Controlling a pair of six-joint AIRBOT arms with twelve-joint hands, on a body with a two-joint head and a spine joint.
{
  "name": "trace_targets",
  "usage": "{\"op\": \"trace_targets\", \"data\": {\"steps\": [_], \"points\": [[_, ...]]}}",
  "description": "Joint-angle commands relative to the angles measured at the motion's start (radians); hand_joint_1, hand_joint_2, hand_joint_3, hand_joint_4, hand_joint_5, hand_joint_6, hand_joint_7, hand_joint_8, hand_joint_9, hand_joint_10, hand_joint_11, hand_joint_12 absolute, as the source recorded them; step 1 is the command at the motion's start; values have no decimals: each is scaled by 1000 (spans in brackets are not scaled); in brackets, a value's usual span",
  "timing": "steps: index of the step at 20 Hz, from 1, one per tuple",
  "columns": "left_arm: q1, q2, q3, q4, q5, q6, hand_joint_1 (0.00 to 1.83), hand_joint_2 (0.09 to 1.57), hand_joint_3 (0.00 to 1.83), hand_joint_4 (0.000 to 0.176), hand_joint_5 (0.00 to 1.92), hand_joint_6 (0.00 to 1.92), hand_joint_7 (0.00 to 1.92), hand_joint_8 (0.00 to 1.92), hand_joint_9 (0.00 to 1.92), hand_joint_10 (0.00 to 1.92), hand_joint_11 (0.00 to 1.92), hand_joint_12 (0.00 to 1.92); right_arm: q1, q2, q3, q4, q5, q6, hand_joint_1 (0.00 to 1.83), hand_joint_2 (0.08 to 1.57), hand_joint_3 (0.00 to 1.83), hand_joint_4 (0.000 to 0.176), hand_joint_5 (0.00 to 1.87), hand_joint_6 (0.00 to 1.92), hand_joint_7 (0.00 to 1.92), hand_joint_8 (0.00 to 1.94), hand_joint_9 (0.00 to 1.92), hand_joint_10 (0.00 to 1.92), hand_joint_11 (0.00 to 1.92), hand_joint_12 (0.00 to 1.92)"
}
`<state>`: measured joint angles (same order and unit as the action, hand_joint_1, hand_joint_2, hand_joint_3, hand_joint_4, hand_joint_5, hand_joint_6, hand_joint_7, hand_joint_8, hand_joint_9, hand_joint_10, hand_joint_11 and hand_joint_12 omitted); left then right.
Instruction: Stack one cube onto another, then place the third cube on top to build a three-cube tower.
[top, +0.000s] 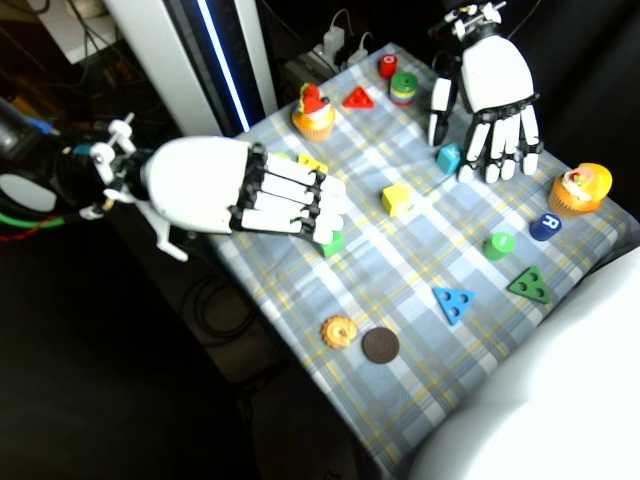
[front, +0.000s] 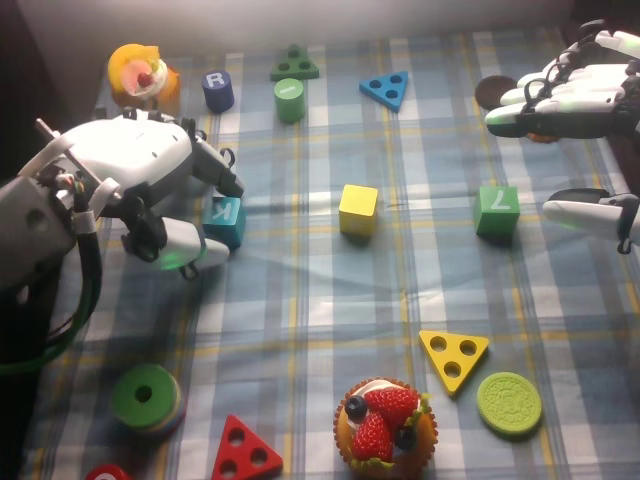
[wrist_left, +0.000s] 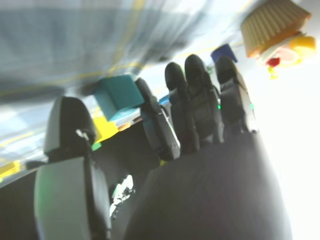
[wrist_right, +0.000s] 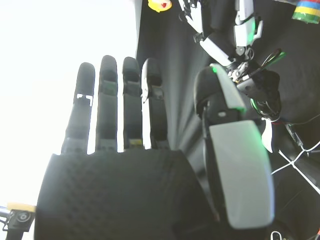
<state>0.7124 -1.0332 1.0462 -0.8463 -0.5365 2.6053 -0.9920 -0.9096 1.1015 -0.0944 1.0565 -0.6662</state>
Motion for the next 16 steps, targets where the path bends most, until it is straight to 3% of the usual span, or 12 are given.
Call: {"op": "trace_targets", "data": {"steps": [1, 2, 3, 4, 6, 8, 9, 10, 12, 14, 15, 16], "points": [[-18, -9, 7, 30, -97, -23, 929, 1019, 0, 138, 816, 15, 595, 12, 451, 7, 53, 271, 12, 3, 3, 22, 119, 6, 616, 1276, 2, 0, 511, 2, 535, 4, 455, 6, 12, 928], [-20, -12, 8, 33, -102, -34, 1013, 1112, 0, 168, 985, 713, 652, 2, 489, 1, 85, 269, 12, 3, 3, 22, 119, 6, 599, 1280, 3, 0, 507, 0, 535, 3, 457, 5, 13, 924], [-25, -16, 10, 39, -114, -59, 994, 1140, 0, 174, 926, 1003, 688, 4, 513, 3, 93, 270, 12, 3, 3, 22, 119, 7, 598, 1283, 4, 0, 507, 0, 539, 4, 461, 6, 15, 923], [-30, -20, 12, 44, -129, -82, 993, 1143, 0, 176, 916, 1060, 717, 11, 538, 10, 116, 280, 12, 3, 3, 22, 119, 7, 600, 1285, 5, 0, 508, 1, 541, 5, 463, 6, 17, 921], [-39, -22, 12, 52, -134, -86, 1010, 1152, 1, 119, 901, 1096, 717, 3, 537, 4, 132, 293, 12, 3, 3, 23, 119, 8, 585, 1298, 7, 0, 505, 0, 542, 3, 467, 6, 18, 919], [-41, -15, 12, 56, -128, -86, 1011, 1155, 1, 109, 896, 1106, 734, 9, 546, 7, 139, 299, 12, 3, 3, 23, 119, 8, 612, 1300, 4, 0, 504, 0, 542, 2, 462, 3, 2, 910], [-40, -12, 12, 55, -126, -86, 1002, 1156, 0, 132, 894, 1107, 759, 13, 557, 8, 134, 301, 12, 3, 3, 23, 119, 8, 600, 1301, 3, 0, 507, 1, 549, 4, 467, 4, 11, 905], [-42, -8, 11, 53, -122, -86, 1014, 1151, 0, 114, 906, 1089, 766, 9, 558, 6, 130, 301, 12, 3, 3, 23, 119, 8, 585, 1302, 3, 0, 507, 1, 550, 3, 467, 3, 12, 906], [-56, -12, 9, 70, -119, -91, 1020, 1141, 0, 117, 925, 1060, 750, 1, 553, 2, 130, 300, 12, 3, 4, 23, 119, 8, 564, 1308, 0, 0, 513, 2, 565, 4, 489, 7, 44, 886], [-88, -38, 13, 112, -109, -102, 1002, 1137, 0, 168, 927, 1053, 752, 1, 557, 3, 133, 299, 12, 3, 6, 23, 119, 8, 566, 1309, 0, 0, 509, 0, 561, 1, 481, 2, 23, 913], [-102, -53, 17, 130, -103, -113, 1023, 1123, 0, 145, 960, 1003, 761, 3, 561, 3, 137, 294, 13, 2, 8, 23, 119, 8, 583, 1310, 0, 0, 510, 0, 557, 0, 476, 0, 17, 915], [-114, -69, 24, 153, -97, -138, 1035, 1113, 0, 134, 981, 970, 750, 1, 543, 1, 139, 288, 14, -1, 9, 21, 119, 8, 588, 1317, 2, 0, 508, 0, 556, 0, 482, 3, 28, 916]]}}
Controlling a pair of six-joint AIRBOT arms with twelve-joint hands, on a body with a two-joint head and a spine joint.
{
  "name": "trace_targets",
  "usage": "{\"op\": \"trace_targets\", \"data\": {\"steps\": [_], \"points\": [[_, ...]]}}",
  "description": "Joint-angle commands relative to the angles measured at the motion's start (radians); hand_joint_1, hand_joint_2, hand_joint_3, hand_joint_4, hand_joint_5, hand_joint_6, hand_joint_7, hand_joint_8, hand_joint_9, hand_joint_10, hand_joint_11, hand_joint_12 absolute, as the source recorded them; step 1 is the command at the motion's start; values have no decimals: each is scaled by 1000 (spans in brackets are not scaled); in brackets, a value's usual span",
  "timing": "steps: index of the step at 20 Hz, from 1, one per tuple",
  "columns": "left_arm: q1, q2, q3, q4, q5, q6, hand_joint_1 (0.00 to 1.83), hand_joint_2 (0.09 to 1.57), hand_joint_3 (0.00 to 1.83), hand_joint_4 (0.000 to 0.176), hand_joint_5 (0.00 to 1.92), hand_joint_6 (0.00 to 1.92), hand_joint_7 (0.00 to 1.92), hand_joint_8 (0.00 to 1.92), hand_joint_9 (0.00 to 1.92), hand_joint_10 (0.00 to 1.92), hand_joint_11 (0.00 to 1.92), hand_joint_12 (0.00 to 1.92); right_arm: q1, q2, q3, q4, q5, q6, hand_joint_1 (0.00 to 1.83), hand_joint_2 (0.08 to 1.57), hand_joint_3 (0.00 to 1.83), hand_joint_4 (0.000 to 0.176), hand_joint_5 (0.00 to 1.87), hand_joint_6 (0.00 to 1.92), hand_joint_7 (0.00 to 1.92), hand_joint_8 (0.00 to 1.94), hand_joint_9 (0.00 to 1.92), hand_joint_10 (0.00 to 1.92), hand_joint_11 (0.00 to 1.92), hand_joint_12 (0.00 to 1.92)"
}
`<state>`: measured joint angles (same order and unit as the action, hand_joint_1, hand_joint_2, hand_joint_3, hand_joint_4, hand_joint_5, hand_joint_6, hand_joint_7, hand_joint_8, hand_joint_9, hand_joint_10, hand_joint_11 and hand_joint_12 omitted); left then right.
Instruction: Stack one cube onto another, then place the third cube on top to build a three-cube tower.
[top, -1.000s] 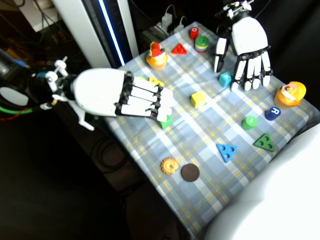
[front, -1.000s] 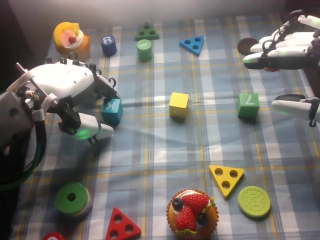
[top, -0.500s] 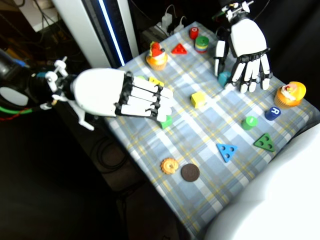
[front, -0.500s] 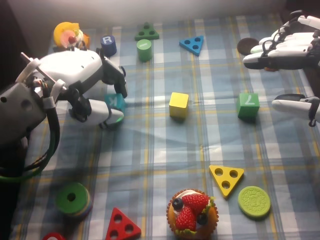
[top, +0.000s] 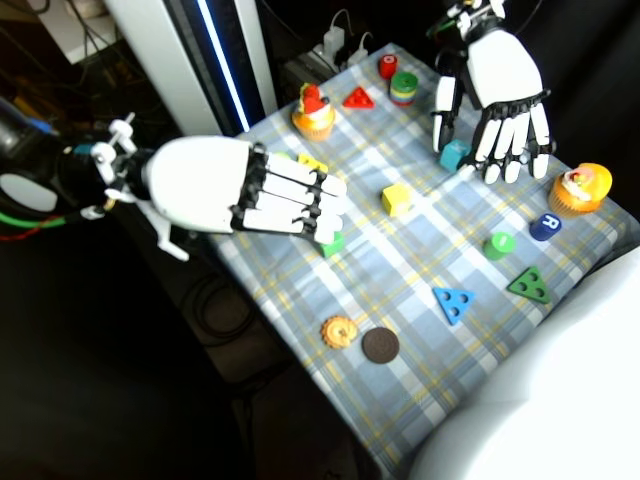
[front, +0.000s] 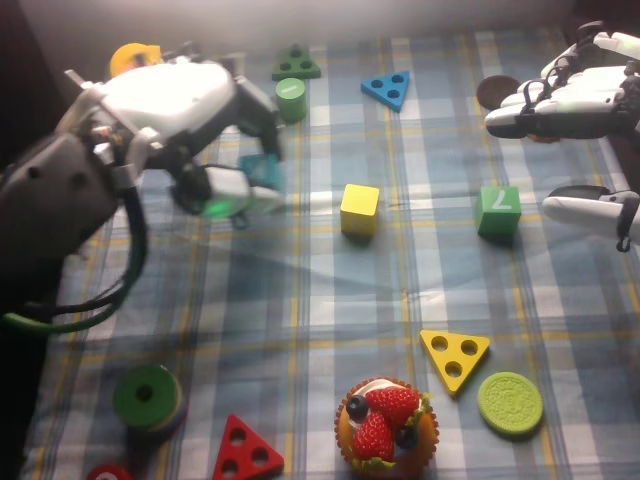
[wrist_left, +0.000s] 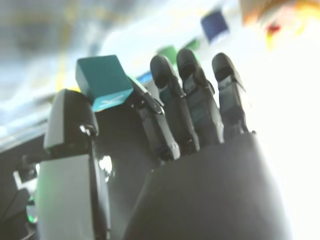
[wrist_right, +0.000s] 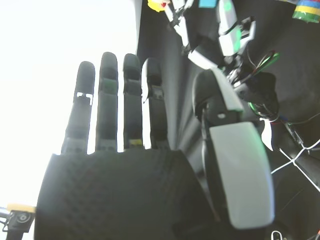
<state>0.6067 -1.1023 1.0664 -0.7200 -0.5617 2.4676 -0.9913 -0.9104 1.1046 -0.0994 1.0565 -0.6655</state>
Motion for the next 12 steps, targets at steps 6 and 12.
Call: {"op": "trace_targets", "data": {"steps": [6, 12], "points": [[-53, -88, 47, 86, -25, -38, 1021, 1110, 0, 176, 978, 973, 722, 4, 573, 2, 151, 344, 21, -11, 16, 13, 119, 7, 563, 1315, 1, 0, 524, 1, 585, 0, 518, 1, 6, 1023], [-67, -132, 81, 94, 10, -38, 1038, 1104, 0, 143, 994, 948, 715, 1, 558, 1, 146, 382, 37, -23, 25, -5, 107, 9, 549, 1311, 0, 0, 524, 3, 577, 1, 511, 2, 0, 1061]]}}
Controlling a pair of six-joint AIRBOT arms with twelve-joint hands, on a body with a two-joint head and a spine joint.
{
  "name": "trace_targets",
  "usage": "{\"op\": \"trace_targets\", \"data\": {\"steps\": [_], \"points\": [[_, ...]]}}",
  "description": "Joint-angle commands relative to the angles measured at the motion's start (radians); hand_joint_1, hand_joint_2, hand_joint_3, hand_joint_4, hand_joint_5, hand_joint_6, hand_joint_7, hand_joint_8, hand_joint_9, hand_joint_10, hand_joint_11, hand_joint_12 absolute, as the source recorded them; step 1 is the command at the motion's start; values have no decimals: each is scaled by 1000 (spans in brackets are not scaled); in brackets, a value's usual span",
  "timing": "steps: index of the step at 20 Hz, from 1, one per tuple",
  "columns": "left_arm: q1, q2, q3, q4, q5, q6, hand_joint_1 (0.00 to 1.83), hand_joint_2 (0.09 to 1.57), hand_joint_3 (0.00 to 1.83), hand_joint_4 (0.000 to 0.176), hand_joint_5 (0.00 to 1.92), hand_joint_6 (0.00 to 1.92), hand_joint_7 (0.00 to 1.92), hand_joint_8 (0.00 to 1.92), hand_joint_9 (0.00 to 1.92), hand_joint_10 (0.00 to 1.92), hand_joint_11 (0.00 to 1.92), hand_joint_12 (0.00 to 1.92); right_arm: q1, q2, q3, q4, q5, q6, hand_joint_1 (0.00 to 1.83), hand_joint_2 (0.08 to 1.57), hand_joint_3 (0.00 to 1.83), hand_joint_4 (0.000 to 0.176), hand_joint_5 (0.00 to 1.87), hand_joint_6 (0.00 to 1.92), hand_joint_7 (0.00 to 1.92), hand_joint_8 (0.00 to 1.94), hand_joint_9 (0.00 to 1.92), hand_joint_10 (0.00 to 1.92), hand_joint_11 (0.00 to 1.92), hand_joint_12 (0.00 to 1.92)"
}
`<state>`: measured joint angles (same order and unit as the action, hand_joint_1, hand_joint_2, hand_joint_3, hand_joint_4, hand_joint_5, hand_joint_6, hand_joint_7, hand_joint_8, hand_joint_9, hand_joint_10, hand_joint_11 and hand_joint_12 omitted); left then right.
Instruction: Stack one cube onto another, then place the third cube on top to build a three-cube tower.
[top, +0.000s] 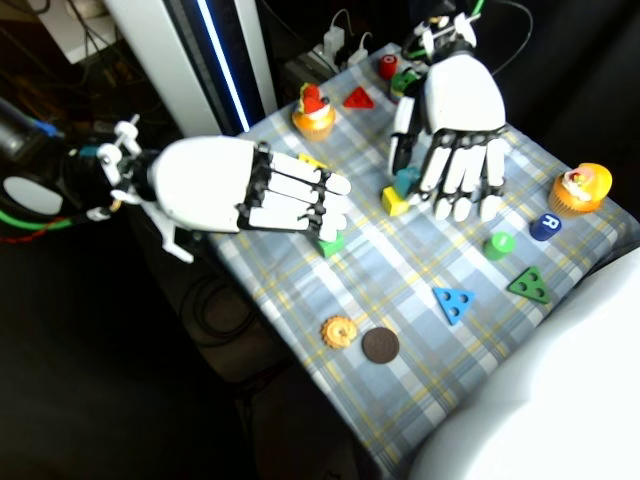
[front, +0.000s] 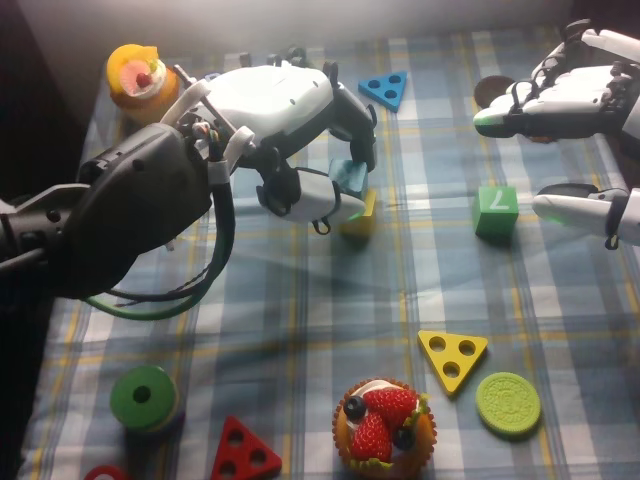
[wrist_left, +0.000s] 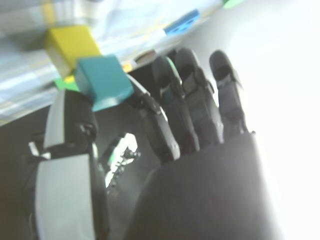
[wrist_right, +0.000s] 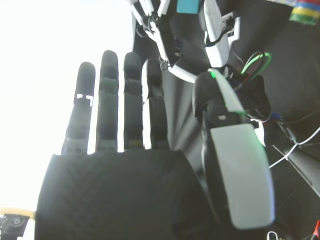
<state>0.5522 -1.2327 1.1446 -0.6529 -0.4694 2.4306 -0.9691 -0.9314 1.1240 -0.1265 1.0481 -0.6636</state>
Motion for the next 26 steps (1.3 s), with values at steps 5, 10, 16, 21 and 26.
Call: {"op": "trace_targets", "data": {"steps": [5, 10, 16, 21, 26], "points": [[-17, -19, 18, 27, -65, -1, 1038, 1097, 0, 156, 1007, 927, 734, 0, 578, 0, 79, 527, 17, -4, 7, 18, 115, 10, 571, 1311, 0, 0, 522, 2, 575, 1, 511, 2, 0, 1040], [-21, -17, 8, 40, -67, -12, 1048, 1092, 0, 141, 1020, 907, 757, 1, 593, 1, 63, 573, 18, -4, 7, 18, 115, 13, 559, 1312, 1, 0, 519, 1, 576, 1, 512, 2, 2, 1043], [-15, -7, -11, 58, -74, -36, 1054, 1083, 0, 140, 1040, 875, 766, 1, 610, 2, 72, 552, 19, -4, 7, 18, 115, 14, 565, 1312, 0, 0, 509, 2, 569, 2, 508, 2, 11, 1023], [-18, -9, -1, 62, -56, -36, 1063, 1078, 0, 128, 1053, 853, 769, 1, 614, 2, 82, 532, 19, -5, 7, 18, 115, 14, 553, 1319, 3, 0, 508, 0, 561, 0, 504, 0, 3, 1031], [-21, -9, 8, 63, -42, -36, 1060, 1078, 1, 136, 1053, 852, 759, 1, 587, 2, 64, 521, 19, -5, 7, 18, 115, 14, 556, 1318, 0, 0, 522, 5, 577, 4, 520, 4, 28, 1017]]}}
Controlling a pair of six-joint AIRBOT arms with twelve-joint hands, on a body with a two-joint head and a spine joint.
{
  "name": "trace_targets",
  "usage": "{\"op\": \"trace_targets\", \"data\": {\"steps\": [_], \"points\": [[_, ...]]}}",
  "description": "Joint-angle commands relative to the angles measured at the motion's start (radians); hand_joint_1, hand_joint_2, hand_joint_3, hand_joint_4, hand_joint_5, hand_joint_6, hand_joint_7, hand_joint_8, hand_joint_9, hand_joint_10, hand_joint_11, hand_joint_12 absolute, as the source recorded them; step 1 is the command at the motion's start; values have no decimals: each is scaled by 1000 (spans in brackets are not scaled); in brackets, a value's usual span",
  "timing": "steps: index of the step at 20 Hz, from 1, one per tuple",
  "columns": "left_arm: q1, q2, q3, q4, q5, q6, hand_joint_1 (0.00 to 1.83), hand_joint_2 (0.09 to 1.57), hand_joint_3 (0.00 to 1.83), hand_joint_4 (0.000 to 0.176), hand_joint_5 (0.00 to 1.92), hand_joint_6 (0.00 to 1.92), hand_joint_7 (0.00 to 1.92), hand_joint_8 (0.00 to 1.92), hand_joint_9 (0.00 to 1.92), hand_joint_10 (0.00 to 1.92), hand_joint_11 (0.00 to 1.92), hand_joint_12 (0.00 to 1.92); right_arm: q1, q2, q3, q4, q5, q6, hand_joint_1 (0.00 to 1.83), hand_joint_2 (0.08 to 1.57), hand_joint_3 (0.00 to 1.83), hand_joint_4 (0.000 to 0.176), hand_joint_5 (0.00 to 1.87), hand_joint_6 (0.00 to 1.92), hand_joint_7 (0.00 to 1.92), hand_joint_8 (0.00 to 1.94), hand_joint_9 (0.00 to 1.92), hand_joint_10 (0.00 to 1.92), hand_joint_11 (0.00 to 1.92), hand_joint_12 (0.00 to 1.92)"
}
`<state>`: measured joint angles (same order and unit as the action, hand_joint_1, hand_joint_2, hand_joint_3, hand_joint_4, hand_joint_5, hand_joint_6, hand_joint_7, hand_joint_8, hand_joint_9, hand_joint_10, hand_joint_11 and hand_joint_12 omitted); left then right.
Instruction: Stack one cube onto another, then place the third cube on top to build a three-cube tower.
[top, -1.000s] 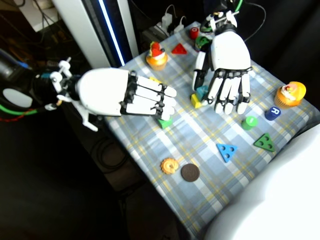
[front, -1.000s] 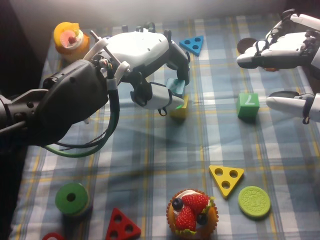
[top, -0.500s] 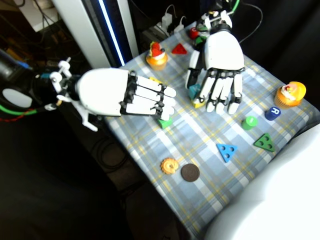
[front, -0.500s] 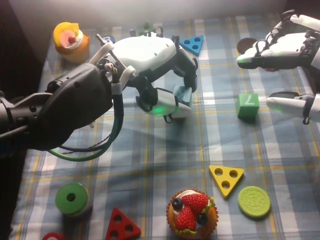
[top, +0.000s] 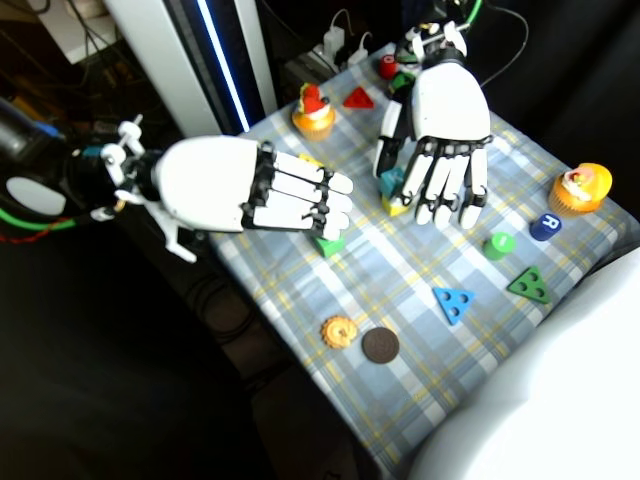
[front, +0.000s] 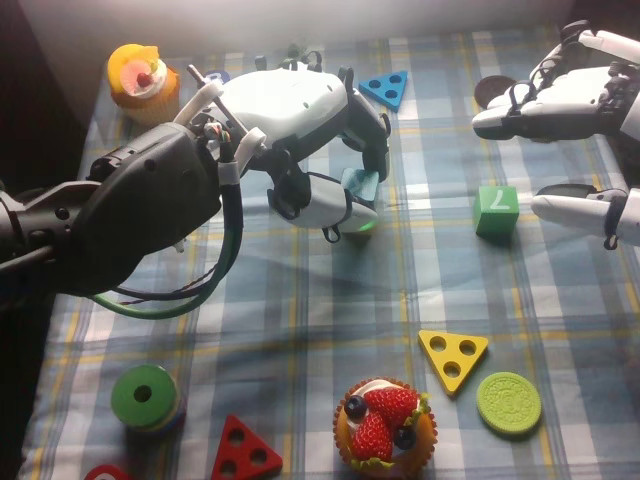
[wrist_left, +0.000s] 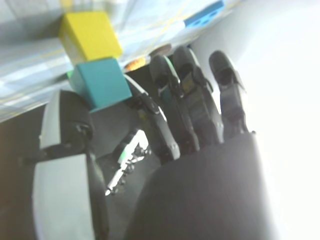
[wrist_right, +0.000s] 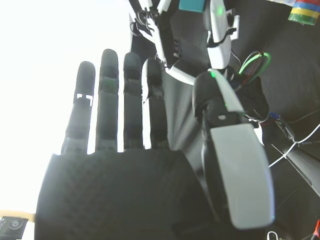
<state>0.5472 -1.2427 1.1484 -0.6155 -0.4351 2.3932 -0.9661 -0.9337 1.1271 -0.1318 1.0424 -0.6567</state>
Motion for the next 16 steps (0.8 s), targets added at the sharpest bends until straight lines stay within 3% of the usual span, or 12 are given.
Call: {"op": "trace_targets", "data": {"steps": [1, 2, 3, 6, 7, 10, 11, 12, 14, 15, 16], "points": [[-17, 1, 7, 24, -74, 1, 1067, 1076, 0, 120, 1059, 844, 764, 2, 593, 4, 74, 520, 16, -3, 4, 23, 120, 8, 564, 1315, 0, 0, 525, 4, 578, 3, 520, 4, 28, 1021], [-19, 1, 10, 24, -71, 1, 1068, 1075, 0, 118, 1060, 841, 760, 0, 593, 3, 75, 519, 16, -3, 4, 23, 120, 8, 561, 1311, 0, 0, 526, 2, 579, 1, 523, 2, 19, 1056], [-19, 1, 11, 22, -69, 1, 1062, 1076, 0, 131, 1056, 848, 755, 1, 590, 1, 75, 512, 16, -3, 4, 23, 120, 8, 570, 1316, 1, 0, 518, 0, 567, 0, 510, 0, 3, 1057], [-19, 1, 12, 20, -67, 1, 1061, 1077, 0, 133, 1053, 853, 746, 1, 587, 1, 72, 509, 16, -3, 4, 23, 120, 9, 566, 1321, 3, 0, 518, 1, 567, 1, 511, 2, 5, 1054], [-19, 1, 12, 18, -67, 1, 1035, 1091, 3, 171, 1013, 914, 739, 2, 590, 1, 81, 529, 16, -3, 4, 23, 120, 10, 563, 1324, 1, 0, 517, 0, 568, 1, 512, 1, 20, 1025], [-18, 1, 12, 17, -67, 1, 1017, 1106, 2, 176, 970, 983, 725, 4, 583, 0, 81, 551, 16, -3, 4, 23, 120, 10, 576, 1312, 0, 0, 522, 2, 576, 3, 514, 2, 21, 1025], [-18, 1, 12, 17, -67, 1, 1005, 1025, 0, 165, 837, 378, 711, 5, 569, 5, 71, 563, 16, -3, 4, 23, 120, 10, 580, 1317, 0, 0, 517, 0, 568, 0, 507, 0, 12, 1024], [-18, 1, 12, 16, -66, 1, 971, 997, 0, 163, 844, 122, 702, 1, 562, 3, 66, 578, 16, -3, 4, 23, 120, 10, 558, 1315, 0, 0, 516, 0, 565, 0, 504, 0, 10, 1025], [-18, 1, 11, 15, -67, 1, 955, 970, 0, 161, 845, 11, 686, 0, 552, 0, 62, 598, 16, -3, 4, 23, 120, 11, 563, 1312, 0, 0, 517, 1, 568, 2, 510, 2, 17, 1029], [-18, 2, 11, 15, -67, 1, 911, 968, 0, 175, 803, 0, 661, 0, 545, 0, 48, 660, 16, -3, 4, 23, 120, 11, 543, 1309, 0, 0, 517, 0, 569, 1, 512, 1, 30, 1009], [-18, 2, 11, 15, -67, 1, 894, 978, 0, 176, 797, 0, 654, 0, 542, 0, 29, 709, 16, -3, 4, 23, 120, 11, 538, 1307, 0, 0, 517, 0, 569, 0, 512, 1, 35, 1005]]}}
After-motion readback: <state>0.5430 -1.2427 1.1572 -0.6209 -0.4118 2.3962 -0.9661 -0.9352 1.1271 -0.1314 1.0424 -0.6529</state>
